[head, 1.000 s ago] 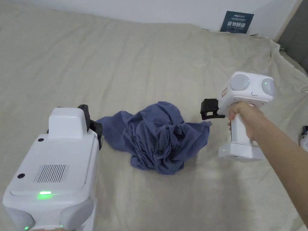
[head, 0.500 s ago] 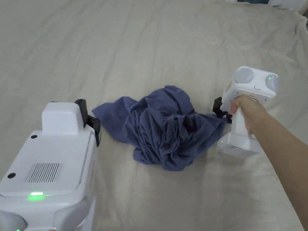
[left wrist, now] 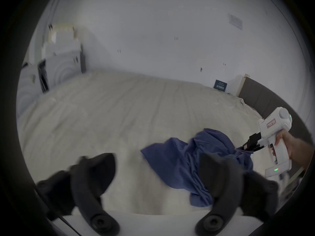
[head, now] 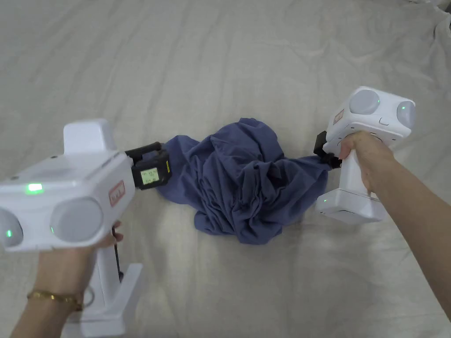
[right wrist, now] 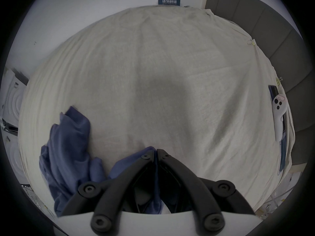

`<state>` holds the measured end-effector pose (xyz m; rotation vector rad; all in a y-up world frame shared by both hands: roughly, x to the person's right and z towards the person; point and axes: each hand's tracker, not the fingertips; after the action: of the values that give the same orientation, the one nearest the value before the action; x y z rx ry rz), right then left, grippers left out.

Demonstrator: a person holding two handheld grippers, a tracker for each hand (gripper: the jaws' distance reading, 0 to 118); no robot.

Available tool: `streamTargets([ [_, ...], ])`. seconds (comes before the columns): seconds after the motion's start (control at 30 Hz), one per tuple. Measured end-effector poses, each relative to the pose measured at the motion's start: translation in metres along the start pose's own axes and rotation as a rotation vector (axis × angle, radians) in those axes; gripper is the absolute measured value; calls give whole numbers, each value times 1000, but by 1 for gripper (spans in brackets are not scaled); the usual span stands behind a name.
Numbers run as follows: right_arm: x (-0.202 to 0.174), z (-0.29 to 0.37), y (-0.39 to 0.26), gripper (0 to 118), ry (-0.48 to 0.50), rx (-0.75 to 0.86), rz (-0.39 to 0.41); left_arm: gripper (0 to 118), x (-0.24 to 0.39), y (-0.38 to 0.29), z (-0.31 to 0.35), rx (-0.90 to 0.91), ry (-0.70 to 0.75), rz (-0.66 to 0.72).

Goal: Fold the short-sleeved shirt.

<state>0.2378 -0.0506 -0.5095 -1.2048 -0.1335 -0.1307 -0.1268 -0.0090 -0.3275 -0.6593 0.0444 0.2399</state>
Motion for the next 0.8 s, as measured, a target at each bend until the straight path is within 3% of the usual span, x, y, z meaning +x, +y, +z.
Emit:
streamTargets([
  [0.07,1,13,0,1,12,35,20,113,-3,17,-16,-54,-16,-7],
  [0.33,9,45,2,1,59,97,30,113,-14,78,-104,-344,34,-37],
  [0.5,13,43,1,1,59,100,30,113,-11,71,-150,-524,145,-104],
  [0.67,16,37,-3,1,53,92,31,110,-1,55,-170,-577,172,-133],
  [0.7,17,36,-3,1,51,91,36,106,0,52,-172,-582,178,-135],
  [0.8,19,35,-4,1,49,90,41,52,3,48,-177,-591,199,-144],
])
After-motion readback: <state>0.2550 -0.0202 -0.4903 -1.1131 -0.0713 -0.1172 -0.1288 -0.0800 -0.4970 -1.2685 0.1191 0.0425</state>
